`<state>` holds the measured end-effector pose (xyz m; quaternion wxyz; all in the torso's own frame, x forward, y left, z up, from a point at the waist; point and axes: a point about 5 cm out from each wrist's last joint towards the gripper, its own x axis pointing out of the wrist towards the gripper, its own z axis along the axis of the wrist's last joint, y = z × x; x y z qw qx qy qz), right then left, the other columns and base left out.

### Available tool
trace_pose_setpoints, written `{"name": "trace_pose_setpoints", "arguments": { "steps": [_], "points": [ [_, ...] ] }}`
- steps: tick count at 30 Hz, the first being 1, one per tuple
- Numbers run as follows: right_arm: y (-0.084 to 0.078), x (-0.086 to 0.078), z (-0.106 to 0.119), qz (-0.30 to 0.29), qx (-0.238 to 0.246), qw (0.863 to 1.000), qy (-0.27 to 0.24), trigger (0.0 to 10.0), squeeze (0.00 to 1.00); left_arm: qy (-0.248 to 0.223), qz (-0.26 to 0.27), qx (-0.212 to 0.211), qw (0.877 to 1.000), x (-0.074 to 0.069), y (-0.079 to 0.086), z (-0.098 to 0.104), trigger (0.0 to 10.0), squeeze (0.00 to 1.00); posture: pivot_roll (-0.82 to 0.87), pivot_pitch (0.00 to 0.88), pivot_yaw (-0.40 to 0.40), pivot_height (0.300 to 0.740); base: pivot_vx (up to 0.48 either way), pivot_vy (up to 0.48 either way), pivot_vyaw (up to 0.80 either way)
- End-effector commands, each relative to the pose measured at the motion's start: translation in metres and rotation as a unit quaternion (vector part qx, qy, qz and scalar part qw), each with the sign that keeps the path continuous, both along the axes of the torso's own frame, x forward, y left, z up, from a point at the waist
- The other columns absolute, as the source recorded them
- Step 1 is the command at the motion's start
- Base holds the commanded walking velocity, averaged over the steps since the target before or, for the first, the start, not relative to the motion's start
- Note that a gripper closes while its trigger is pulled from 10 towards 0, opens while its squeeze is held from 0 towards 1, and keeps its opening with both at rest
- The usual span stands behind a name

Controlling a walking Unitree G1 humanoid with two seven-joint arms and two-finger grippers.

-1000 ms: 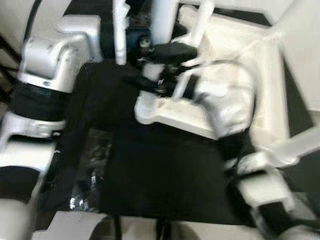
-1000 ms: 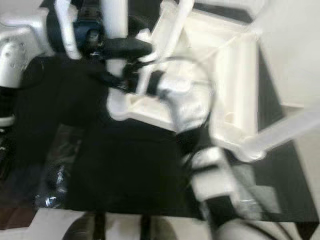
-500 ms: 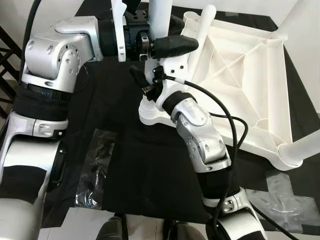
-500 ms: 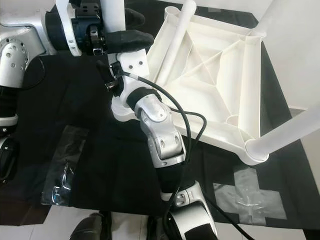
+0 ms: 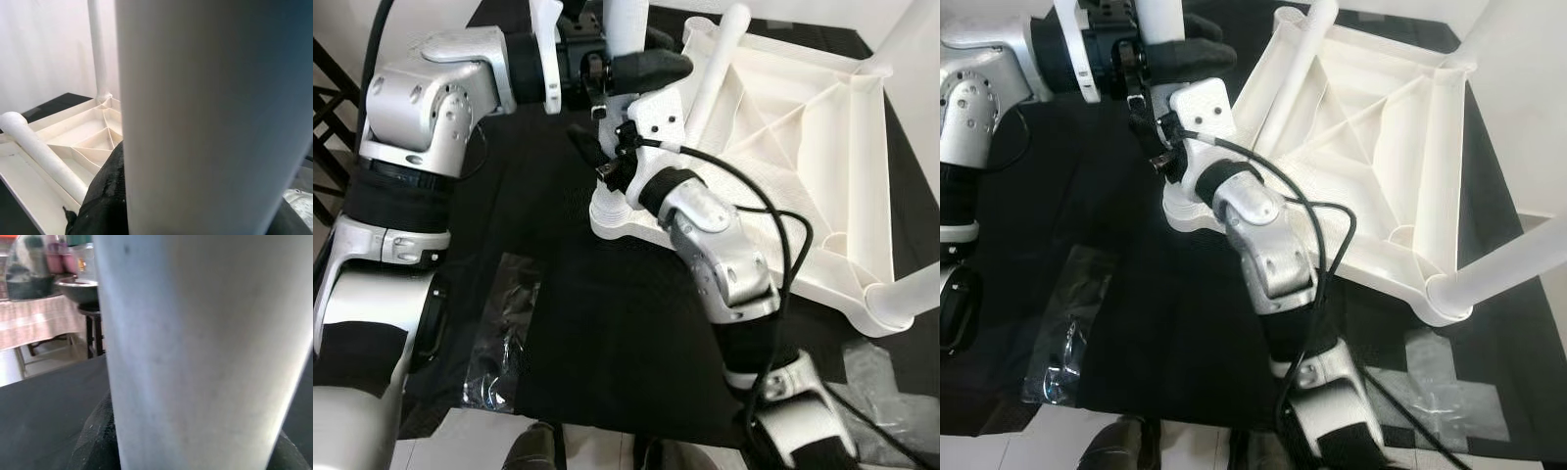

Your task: Building children table

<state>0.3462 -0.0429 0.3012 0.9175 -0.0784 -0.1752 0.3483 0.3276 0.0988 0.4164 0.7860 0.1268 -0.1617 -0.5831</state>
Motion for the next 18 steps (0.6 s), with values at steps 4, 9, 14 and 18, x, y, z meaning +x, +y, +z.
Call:
{"name": "trace_pose_setpoints", "arguments": {
  "steps": [4,9,14,18],
  "points": [
    [-0.033,0.016,-0.010,-0.025,-0.046,0.999,0.014,10.0,0.00,0.001,-0.041,0.013,0.999,-0.008,-0.007,0.000,0.0,0.00,0.12,0.311,-0.075,0.740,0.000,0.000,0.00],
    [-0.044,0.023,-0.002,0.078,-0.096,0.992,-0.005,10.0,0.68,0.002,-0.045,0.017,0.999,-0.008,-0.008,0.001,0.0,0.00,0.13,0.316,-0.067,0.740,0.000,0.000,0.00],
    [-0.056,0.036,0.000,0.116,-0.140,0.983,0.007,10.0,1.00,0.002,-0.045,0.020,0.999,-0.009,-0.009,0.001,0.0,0.00,0.14,0.325,-0.068,0.740,0.000,0.000,0.00],
    [-0.051,0.039,0.007,0.171,-0.153,0.973,-0.009,10.0,1.00,0.006,-0.046,0.023,0.999,-0.010,-0.009,0.001,0.0,0.00,0.16,0.337,-0.061,0.740,0.000,0.000,0.00]
  ]
}}
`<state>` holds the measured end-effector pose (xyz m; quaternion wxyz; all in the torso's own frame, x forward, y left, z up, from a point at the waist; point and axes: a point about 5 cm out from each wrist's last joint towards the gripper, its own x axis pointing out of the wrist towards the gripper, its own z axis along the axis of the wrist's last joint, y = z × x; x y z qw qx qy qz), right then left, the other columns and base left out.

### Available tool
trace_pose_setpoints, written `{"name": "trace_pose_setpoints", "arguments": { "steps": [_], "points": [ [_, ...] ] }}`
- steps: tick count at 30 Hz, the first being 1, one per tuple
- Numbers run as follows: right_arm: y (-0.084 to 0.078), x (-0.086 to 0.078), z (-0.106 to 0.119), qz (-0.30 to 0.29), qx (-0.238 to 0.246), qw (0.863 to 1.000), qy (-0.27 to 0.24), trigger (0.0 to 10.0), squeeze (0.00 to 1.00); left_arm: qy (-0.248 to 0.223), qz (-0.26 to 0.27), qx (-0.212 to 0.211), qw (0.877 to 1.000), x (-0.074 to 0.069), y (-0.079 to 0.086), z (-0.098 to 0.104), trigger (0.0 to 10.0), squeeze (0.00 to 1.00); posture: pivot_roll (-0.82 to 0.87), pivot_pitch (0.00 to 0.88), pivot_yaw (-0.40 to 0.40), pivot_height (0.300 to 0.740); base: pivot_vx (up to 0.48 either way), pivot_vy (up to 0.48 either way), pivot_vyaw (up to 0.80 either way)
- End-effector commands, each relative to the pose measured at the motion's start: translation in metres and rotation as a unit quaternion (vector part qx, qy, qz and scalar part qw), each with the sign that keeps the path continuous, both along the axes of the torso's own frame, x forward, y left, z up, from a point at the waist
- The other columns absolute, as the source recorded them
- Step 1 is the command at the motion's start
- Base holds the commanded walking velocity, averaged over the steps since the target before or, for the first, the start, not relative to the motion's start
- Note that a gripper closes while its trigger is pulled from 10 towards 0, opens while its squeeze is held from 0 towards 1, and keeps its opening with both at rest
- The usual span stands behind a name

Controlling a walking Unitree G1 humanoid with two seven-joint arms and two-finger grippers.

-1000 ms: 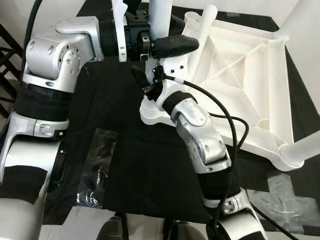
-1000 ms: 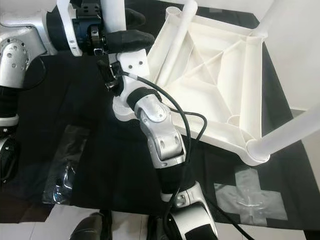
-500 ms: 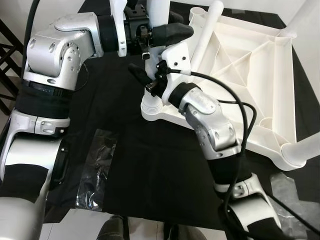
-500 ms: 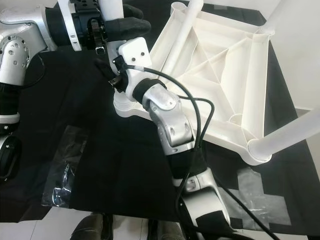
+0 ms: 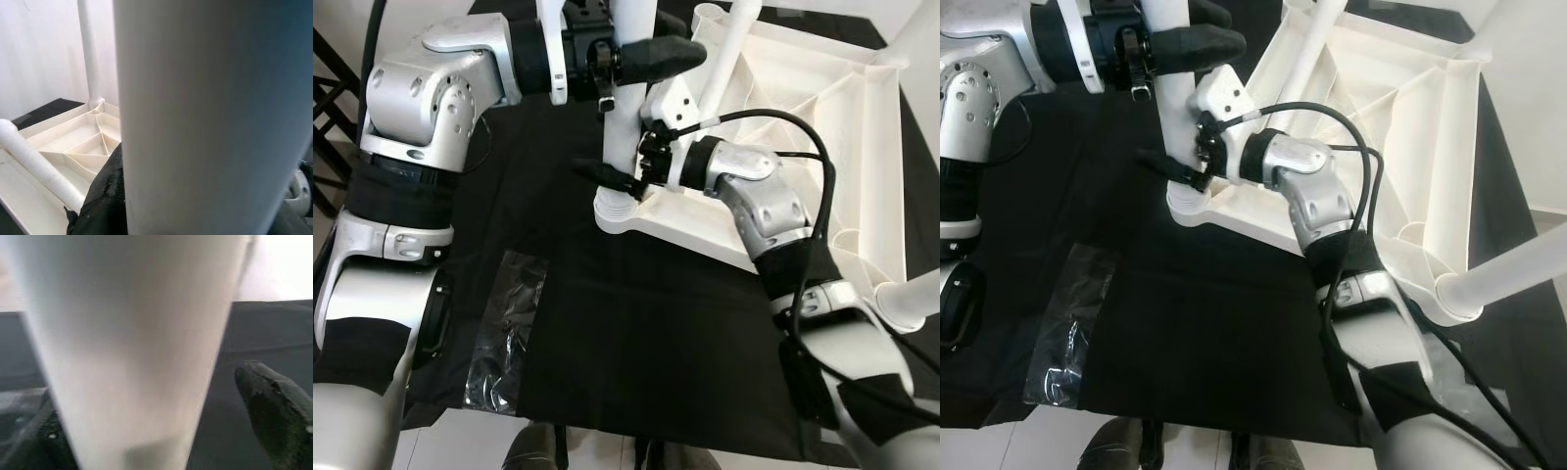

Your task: Building children table

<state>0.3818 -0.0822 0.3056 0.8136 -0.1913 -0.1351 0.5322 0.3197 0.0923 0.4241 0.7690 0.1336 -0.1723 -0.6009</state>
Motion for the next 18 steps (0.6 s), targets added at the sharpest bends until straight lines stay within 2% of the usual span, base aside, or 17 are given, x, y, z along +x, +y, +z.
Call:
{"name": "trace_pose_setpoints", "arguments": {
  "steps": [1,2,7,8,9,12,18],
  "points": [
    [-0.009,0.004,0.003,0.007,0.006,1.000,0.000,10.0,0.75,0.019,-0.023,0.021,0.999,-0.002,-0.003,-0.008,0.0,0.00,0.16,0.338,-0.060,0.740,0.000,0.000,0.00],
    [-0.006,0.005,0.004,0.020,0.009,1.000,0.004,10.0,0.00,0.021,-0.024,0.023,0.999,-0.002,-0.003,-0.008,0.0,0.00,0.16,0.339,-0.058,0.740,0.000,0.000,0.00],
    [-0.003,0.005,0.005,0.031,0.013,0.999,0.009,10.0,0.00,0.022,-0.025,0.025,0.999,-0.002,-0.004,-0.008,0.0,0.00,0.17,0.342,-0.056,0.740,0.000,0.000,0.00],
    [0.001,0.005,0.006,0.046,0.013,0.999,0.013,6.1,0.00,0.023,-0.026,0.027,0.999,-0.003,-0.004,-0.008,0.0,0.00,0.17,0.344,-0.055,0.740,0.000,0.000,0.00],
    [0.004,0.004,0.007,0.065,0.011,0.998,0.019,0.0,0.00,0.023,-0.028,0.029,0.999,-0.003,-0.004,-0.008,0.0,0.00,0.17,0.345,-0.055,0.740,0.000,0.000,0.00],
    [0.008,0.003,0.007,0.089,0.004,0.996,0.027,0.0,0.00,0.024,-0.030,0.032,0.999,-0.003,-0.005,-0.009,0.0,0.00,0.17,0.345,-0.055,0.740,0.000,0.000,0.00],
    [0.006,0.005,0.006,0.097,0.005,0.995,0.029,0.0,0.00,0.024,-0.033,0.035,0.999,-0.002,-0.006,-0.011,0.0,0.00,0.17,0.343,-0.053,0.740,0.000,0.000,0.00]
  ]
}}
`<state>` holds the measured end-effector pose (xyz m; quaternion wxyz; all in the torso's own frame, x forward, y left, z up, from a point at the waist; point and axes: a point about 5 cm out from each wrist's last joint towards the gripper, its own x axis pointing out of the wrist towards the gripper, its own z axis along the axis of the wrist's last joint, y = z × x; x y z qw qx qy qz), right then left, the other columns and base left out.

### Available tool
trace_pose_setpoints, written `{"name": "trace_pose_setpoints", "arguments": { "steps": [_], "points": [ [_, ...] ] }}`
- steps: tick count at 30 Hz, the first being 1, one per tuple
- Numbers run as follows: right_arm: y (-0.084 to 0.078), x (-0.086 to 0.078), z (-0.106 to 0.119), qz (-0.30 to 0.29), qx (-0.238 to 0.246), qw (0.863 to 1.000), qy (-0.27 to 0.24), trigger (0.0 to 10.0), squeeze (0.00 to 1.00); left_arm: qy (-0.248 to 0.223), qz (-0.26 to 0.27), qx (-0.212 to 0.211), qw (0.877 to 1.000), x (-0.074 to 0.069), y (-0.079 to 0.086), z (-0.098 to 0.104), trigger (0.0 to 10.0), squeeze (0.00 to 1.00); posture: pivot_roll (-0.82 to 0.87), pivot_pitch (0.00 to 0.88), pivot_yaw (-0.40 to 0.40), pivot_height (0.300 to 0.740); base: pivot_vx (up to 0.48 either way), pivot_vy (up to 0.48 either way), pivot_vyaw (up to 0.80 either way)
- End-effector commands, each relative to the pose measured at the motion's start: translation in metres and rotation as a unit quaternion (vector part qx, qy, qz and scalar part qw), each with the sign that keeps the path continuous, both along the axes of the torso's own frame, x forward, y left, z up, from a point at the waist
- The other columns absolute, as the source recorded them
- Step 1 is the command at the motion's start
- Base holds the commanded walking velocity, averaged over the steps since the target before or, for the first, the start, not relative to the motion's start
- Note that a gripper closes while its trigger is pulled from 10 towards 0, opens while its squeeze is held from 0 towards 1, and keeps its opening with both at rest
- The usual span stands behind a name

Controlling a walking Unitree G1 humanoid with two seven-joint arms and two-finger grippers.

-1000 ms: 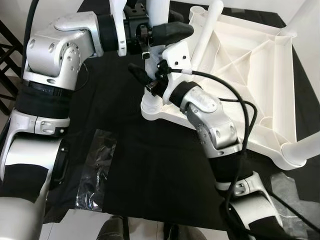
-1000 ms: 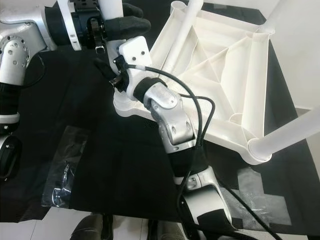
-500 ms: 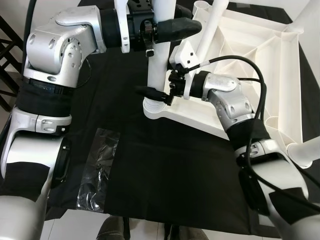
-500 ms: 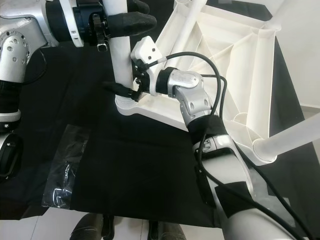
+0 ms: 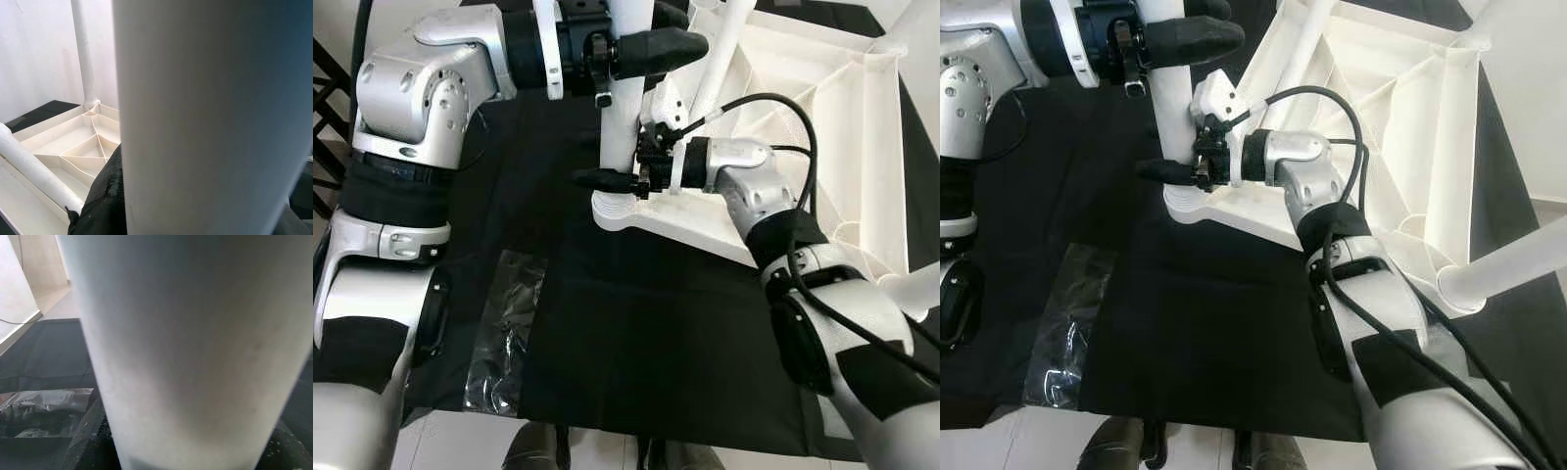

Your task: Building children table

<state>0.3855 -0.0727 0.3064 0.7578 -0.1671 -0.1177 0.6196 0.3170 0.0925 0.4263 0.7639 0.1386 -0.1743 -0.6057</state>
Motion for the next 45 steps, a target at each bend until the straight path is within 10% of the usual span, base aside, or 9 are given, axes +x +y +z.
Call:
{"name": "trace_pose_setpoints", "arguments": {
  "steps": [1,3,4,12,26,32,35,38,45],
  "points": [
    [-0.003,0.001,0.005,-0.005,0.017,1.000,-0.006,0.0,0.00,0.028,-0.026,0.031,0.999,0.000,-0.006,-0.013,0.0,0.00,0.17,0.343,-0.053,0.740,0.000,0.000,0.00],
    [-0.006,0.001,0.005,-0.006,0.019,1.000,-0.005,0.0,0.00,0.024,-0.023,0.037,0.999,0.001,-0.006,-0.014,1.5,0.00,0.16,0.340,-0.051,0.740,0.000,0.000,0.00],
    [-0.009,0.002,0.004,-0.009,0.021,1.000,-0.006,0.0,0.00,0.026,-0.021,0.040,0.999,0.002,-0.007,-0.016,10.0,1.00,0.16,0.340,-0.051,0.740,0.000,0.000,0.00],
    [-0.027,0.006,-0.011,-0.089,-0.011,0.996,-0.020,0.0,0.00,0.035,0.007,0.009,0.999,0.005,0.005,-0.009,10.0,0.00,0.11,0.339,-0.085,0.740,0.000,0.000,0.00],
    [0.033,-0.033,-0.103,-0.437,0.115,0.889,0.077,0.0,0.00,0.052,0.105,-0.047,0.992,-0.020,0.092,-0.007,10.0,0.00,0.12,0.326,-0.089,0.740,0.000,0.000,0.00],
    [0.029,-0.031,-0.092,-0.439,0.124,0.886,0.077,0.0,0.00,0.051,0.122,-0.068,0.989,-0.034,0.112,-0.010,10.0,0.00,0.13,0.322,-0.092,0.740,0.000,0.000,0.00],
    [0.028,-0.041,-0.083,-0.441,0.116,0.886,0.087,10.0,0.00,0.065,0.150,-0.081,0.983,-0.044,0.128,-0.025,10.0,0.00,0.13,0.327,-0.087,0.740,0.000,0.000,0.00],
    [0.026,-0.050,-0.074,-0.434,0.128,0.887,0.094,10.0,1.00,0.074,0.188,-0.097,0.975,-0.049,0.139,-0.036,10.0,0.00,0.13,0.326,-0.086,0.740,0.000,0.000,0.00],
    [0.021,-0.039,-0.023,-0.216,0.172,0.961,0.011,10.0,0.61,0.089,0.321,-0.119,0.936,-0.051,0.150,-0.100,10.0,0.00,0.13,0.325,-0.087,0.740,0.000,0.000,0.00]
  ]
}}
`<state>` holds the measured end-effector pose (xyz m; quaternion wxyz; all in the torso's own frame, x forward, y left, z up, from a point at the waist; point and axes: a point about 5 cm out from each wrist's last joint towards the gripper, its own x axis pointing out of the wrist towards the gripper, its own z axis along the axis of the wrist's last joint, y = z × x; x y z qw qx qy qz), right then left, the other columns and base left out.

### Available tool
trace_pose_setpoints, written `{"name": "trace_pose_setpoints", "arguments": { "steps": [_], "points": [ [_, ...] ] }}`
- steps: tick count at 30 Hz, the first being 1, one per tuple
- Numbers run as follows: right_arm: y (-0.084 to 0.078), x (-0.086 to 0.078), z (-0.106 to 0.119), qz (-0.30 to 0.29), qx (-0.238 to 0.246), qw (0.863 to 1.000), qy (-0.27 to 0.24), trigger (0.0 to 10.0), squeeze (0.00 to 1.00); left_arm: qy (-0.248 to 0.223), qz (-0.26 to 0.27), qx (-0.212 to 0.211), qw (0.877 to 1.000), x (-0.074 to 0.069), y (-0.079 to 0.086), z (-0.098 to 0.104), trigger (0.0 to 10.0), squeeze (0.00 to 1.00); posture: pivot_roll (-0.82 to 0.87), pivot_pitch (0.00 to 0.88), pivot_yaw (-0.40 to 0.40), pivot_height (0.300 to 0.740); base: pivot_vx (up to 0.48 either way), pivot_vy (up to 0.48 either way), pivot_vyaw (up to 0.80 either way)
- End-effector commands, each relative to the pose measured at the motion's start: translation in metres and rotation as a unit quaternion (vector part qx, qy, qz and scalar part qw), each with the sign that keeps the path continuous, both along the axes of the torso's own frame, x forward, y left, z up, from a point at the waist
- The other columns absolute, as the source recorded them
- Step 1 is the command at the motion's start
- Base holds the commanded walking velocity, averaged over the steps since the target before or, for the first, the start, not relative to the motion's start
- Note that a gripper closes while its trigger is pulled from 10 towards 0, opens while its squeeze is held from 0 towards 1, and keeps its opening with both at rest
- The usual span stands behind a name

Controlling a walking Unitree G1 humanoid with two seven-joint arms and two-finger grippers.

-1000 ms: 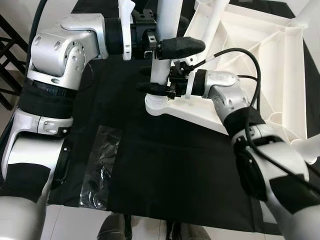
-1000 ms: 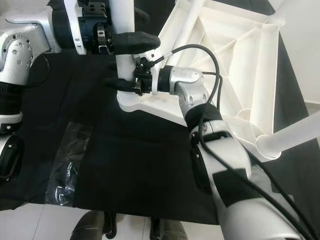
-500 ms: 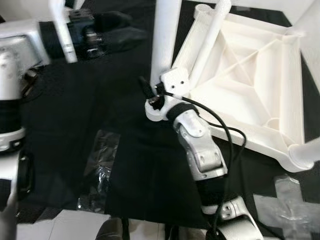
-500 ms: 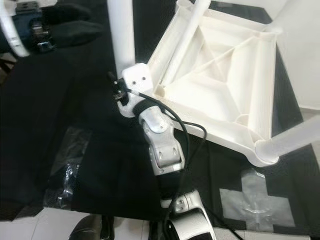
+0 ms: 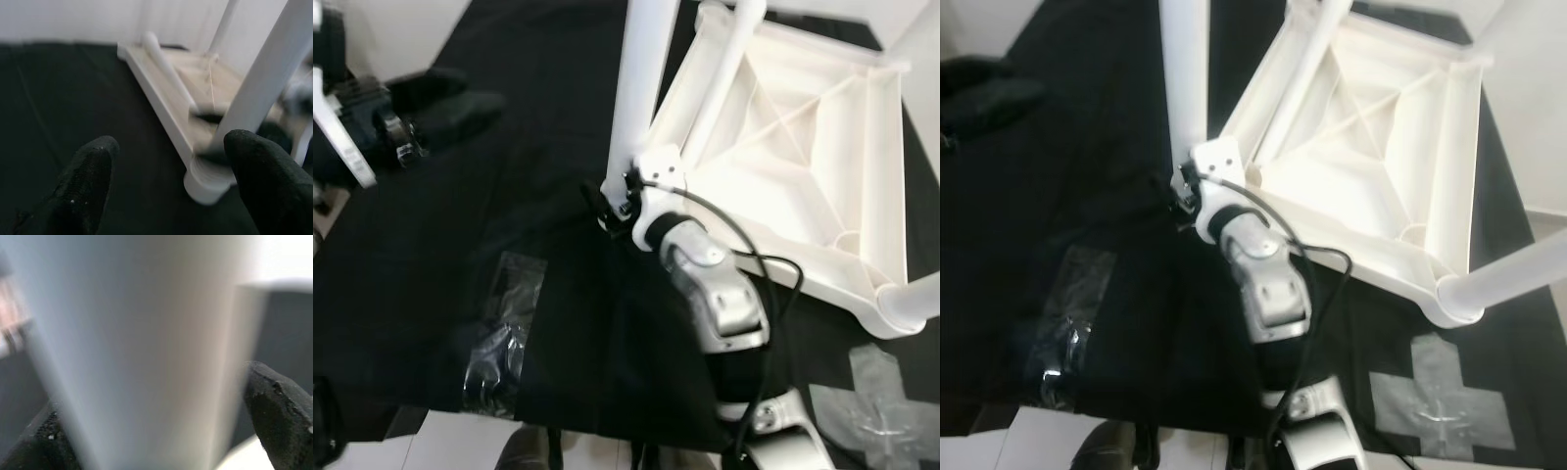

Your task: Building children table

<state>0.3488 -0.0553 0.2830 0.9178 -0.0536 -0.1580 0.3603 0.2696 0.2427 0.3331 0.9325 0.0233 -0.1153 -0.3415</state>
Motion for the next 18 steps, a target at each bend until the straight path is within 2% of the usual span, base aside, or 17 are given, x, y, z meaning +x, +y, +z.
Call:
{"name": "trace_pose_setpoints", "arguments": {
  "steps": [1,2,3,5,6,8,10,11,12,14,15,16,17,18],
  "points": [
    [0.004,-0.002,0.001,0.060,0.001,0.998,-0.015,10.0,0.61,-0.012,0.031,0.010,0.999,-0.003,-0.001,-0.006,10.0,0.00,0.13,0.325,-0.087,0.740,0.000,0.000,0.00],
    [-0.001,0.001,0.007,0.092,-0.014,0.995,-0.028,10.0,0.00,-0.007,0.052,0.014,0.999,-0.003,-0.006,-0.026,10.0,0.00,0.14,0.323,-0.096,0.740,0.000,0.000,0.00],
    [-0.007,0.006,0.011,0.117,-0.030,0.992,-0.038,10.0,0.00,-0.007,0.071,0.004,0.997,-0.003,-0.013,-0.042,10.0,0.00,0.14,0.319,-0.099,0.740,0.000,0.000,0.00],
    [-0.014,0.012,0.015,0.146,-0.052,0.987,-0.040,10.0,0.00,-0.007,0.095,-0.015,0.995,-0.005,-0.024,-0.061,10.0,0.00,0.14,0.315,-0.104,0.740,0.000,0.000,0.00],
    [-0.014,0.012,0.015,0.146,-0.052,0.987,-0.040,10.0,0.00,-0.007,0.095,-0.015,0.995,-0.005,-0.024,-0.061,10.0,0.00,0.14,0.315,-0.104,0.740,0.000,0.000,0.00],
    [-0.018,0.014,0.016,0.184,-0.063,0.981,-0.023,10.0,0.00,0.003,0.111,-0.026,0.993,-0.008,-0.035,-0.077,10.0,0.00,0.14,0.311,-0.110,0.740,0.000,0.000,0.00],
    [-0.018,0.014,0.016,0.184,-0.063,0.981,-0.023,10.0,0.00,0.003,0.111,-0.026,0.993,-0.008,-0.035,-0.077,10.0,0.00,0.14,0.311,-0.110,0.740,0.000,0.000,0.00],
    [-0.020,0.013,0.016,0.217,-0.072,0.973,-0.016,10.0,0.00,0.013,0.114,-0.031,0.993,-0.010,-0.042,-0.085,10.0,0.00,0.15,0.307,-0.113,0.740,0.000,0.000,0.00],
    [-0.020,0.013,0.016,0.217,-0.072,0.973,-0.016,10.0,0.00,0.013,0.114,-0.031,0.993,-0.010,-0.042,-0.085,10.0,0.00,0.15,0.307,-0.113,0.740,0.000,0.000,0.00],
    [-0.024,0.015,0.015,0.305,-0.103,0.947,0.006,10.0,0.00,0.022,0.109,-0.032,0.993,-0.020,-0.063,-0.103,10.0,0.00,0.17,0.303,-0.120,0.740,0.000,0.000,0.00],
    [-0.024,0.017,0.017,0.327,-0.101,0.940,0.008,5.6,0.00,0.022,0.108,-0.032,0.993,-0.023,-0.067,-0.105,10.0,0.00,0.17,0.303,-0.120,0.740,0.000,0.000,0.00],
    [-0.024,0.017,0.017,0.327,-0.101,0.940,0.008,5.6,0.00,0.022,0.108,-0.032,0.993,-0.023,-0.067,-0.105,10.0,0.00,0.17,0.303,-0.120,0.740,0.000,0.000,0.00],
    [-0.024,0.018,0.018,0.339,-0.097,0.936,0.007,2.5,0.00,0.023,0.106,-0.031,0.994,-0.025,-0.070,-0.107,10.0,0.00,0.17,0.303,-0.120,0.740,0.000,0.000,0.00],
    [-0.024,0.018,0.018,0.339,-0.097,0.936,0.007,2.5,0.00,0.023,0.106,-0.031,0.994,-0.025,-0.070,-0.107,10.0,0.00,0.17,0.303,-0.120,0.740,0.000,0.000,0.00]
  ]
}}
